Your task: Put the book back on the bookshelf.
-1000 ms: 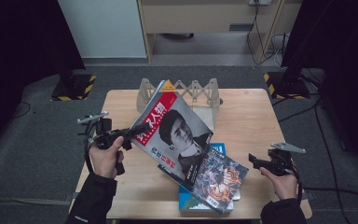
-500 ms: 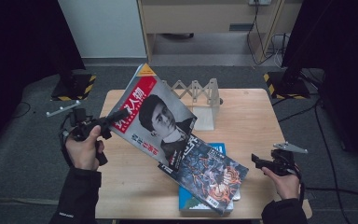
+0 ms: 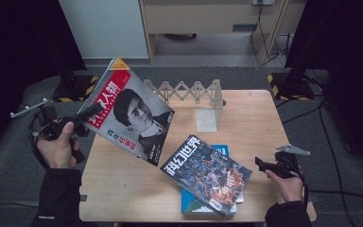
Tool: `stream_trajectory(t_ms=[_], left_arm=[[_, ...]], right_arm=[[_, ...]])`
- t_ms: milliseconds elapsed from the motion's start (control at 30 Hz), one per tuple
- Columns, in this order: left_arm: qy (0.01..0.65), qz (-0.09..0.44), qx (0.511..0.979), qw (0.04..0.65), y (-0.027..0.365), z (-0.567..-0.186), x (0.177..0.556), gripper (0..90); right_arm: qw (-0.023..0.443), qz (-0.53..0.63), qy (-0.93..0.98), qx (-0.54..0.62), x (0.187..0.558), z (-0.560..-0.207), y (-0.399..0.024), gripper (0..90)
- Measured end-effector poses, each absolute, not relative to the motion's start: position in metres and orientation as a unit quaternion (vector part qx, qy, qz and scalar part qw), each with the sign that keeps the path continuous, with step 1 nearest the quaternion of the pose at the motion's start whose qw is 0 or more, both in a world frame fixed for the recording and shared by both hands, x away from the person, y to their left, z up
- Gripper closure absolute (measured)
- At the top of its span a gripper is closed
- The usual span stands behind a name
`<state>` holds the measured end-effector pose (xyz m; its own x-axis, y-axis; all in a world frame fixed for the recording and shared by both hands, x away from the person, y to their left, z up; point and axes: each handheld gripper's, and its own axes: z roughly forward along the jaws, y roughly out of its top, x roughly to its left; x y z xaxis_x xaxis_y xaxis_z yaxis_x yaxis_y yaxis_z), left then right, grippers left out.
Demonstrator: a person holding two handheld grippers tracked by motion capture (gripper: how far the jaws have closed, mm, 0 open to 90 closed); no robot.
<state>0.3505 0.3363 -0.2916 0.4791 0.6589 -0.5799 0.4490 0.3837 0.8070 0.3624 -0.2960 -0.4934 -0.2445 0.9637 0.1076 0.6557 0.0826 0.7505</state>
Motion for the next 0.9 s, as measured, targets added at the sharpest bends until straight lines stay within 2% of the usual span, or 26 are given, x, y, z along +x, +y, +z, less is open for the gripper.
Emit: stream_trajectory(t_ms=[433, 900], left_arm=[[0.527, 0.11, 0.536, 0.65, 0.351, -0.283, 0.365, 86.1], [0.538, 0.176, 0.544, 0.62, 0.337, -0.268, 0.4, 86.1]], right_arm=[[0.214, 0.353, 0.703, 0.579, 0.364, -0.496, -0.297, 13.2], [0.221, 0.352, 0.703, 0.578, 0.367, -0.497, -0.299, 13.1]])
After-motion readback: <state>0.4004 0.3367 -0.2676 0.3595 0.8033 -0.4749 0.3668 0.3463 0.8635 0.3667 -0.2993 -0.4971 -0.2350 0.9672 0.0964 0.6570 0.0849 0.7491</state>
